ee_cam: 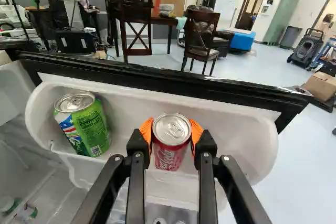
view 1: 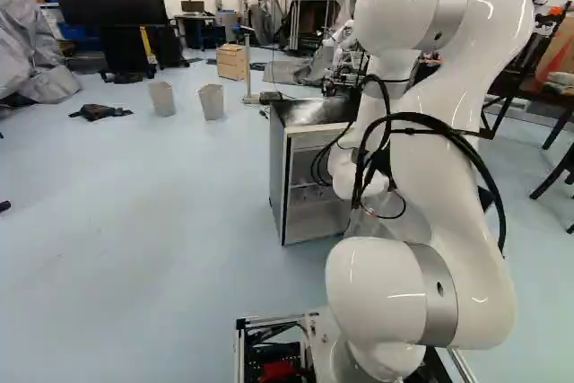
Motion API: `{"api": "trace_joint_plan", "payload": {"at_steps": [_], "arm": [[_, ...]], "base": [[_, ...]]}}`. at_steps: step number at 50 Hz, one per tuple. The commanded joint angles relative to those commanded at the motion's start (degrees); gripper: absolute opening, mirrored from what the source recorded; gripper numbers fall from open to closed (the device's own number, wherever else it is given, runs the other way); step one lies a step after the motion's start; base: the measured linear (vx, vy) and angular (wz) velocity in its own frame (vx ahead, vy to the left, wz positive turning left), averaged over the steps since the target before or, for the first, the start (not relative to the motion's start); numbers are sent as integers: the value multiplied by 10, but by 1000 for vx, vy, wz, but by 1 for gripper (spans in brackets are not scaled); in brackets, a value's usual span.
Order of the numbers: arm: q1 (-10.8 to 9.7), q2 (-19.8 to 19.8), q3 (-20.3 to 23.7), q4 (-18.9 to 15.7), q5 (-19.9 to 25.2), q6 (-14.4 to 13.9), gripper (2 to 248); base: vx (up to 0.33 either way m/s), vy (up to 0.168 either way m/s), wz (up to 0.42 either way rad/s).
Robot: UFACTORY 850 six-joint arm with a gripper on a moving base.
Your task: Grab a drink from the fridge
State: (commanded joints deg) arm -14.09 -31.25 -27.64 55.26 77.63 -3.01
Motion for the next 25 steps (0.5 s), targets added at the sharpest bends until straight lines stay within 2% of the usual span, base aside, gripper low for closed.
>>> {"api": "trace_joint_plan", "payload": {"at_steps": [25], "arm": [[59,37,64,-9,49,0,94]], "base": [[0,0,0]]}}
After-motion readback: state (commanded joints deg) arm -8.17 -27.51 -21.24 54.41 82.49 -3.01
